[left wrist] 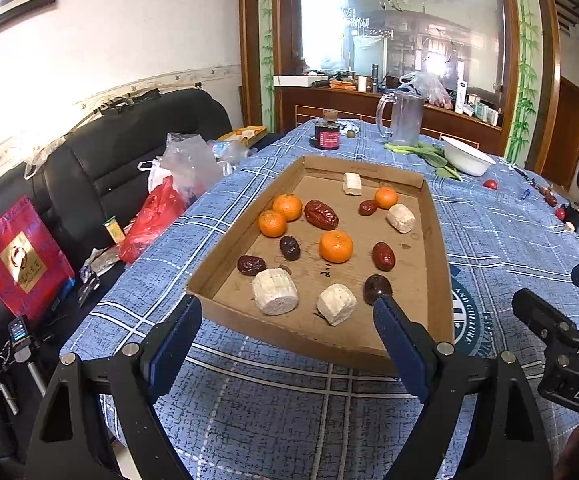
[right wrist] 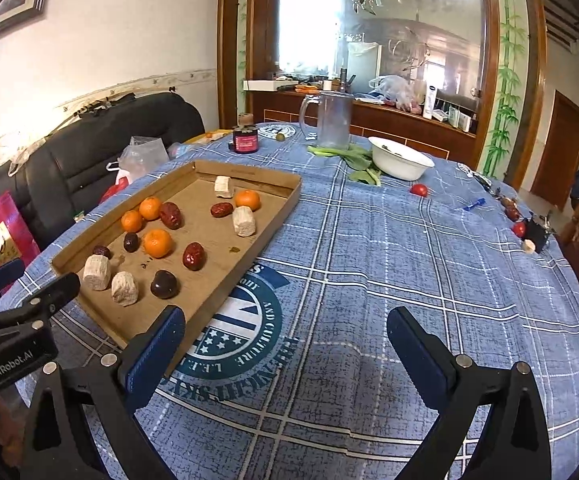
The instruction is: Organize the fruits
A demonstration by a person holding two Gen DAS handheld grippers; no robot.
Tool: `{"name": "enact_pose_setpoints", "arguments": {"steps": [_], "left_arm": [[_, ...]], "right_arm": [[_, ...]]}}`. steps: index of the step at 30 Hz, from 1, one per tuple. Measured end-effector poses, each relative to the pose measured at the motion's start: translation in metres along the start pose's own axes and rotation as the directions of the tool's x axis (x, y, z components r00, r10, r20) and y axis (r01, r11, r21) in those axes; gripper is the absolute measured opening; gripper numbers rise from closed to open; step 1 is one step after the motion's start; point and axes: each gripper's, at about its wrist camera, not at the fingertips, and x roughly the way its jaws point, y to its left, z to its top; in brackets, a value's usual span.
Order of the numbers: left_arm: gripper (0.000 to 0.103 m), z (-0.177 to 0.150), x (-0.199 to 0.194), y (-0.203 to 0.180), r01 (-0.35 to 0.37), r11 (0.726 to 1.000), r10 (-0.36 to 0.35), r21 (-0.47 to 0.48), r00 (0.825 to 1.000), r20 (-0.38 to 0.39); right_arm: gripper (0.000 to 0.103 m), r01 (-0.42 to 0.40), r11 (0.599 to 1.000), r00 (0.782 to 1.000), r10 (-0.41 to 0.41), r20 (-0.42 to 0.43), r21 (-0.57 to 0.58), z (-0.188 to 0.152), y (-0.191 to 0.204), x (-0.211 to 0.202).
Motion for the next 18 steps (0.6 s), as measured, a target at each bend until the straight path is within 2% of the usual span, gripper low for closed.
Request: {"name": "enact_pose_setpoints", "arguments": {"steps": [9, 13, 16, 18], "left_arm": [[0.087, -0.003, -0.006, -0.002, 0.053, 0.999, -0.053, -0.009, 0.999, -0.001], [0.089, -0.004, -0.011, -0.002, 0.050, 0.999, -0.050, -0.001, 0.999, 0.007], [0.098, -0.003, -0.014, -0.005, 0.023, 1.000, -0.023, 0.019, 1.000, 0.008], [0.098, -0.002, -0.017, -0.005, 0.016, 1.000, -0.017, 0.027, 1.000, 0.013]], "right_arm": [[0.102, 0.013, 0.999, 1.000, -0.013, -0.009, -0.040, -0.003, 0.008, -0.005], [0.102, 0.019, 0.999, 1.000, -0.019, -0.016, -0.043, -0.005, 0.007, -0.006], [0.102, 0.023, 0.999, 1.000, -0.024, -0.019, -0.043, -0.005, 0.005, -0.007], [0.102, 0.025, 0.999, 0.999, -0.026, -0.018, -0.042, -0.005, 0.005, -0.008]]}}
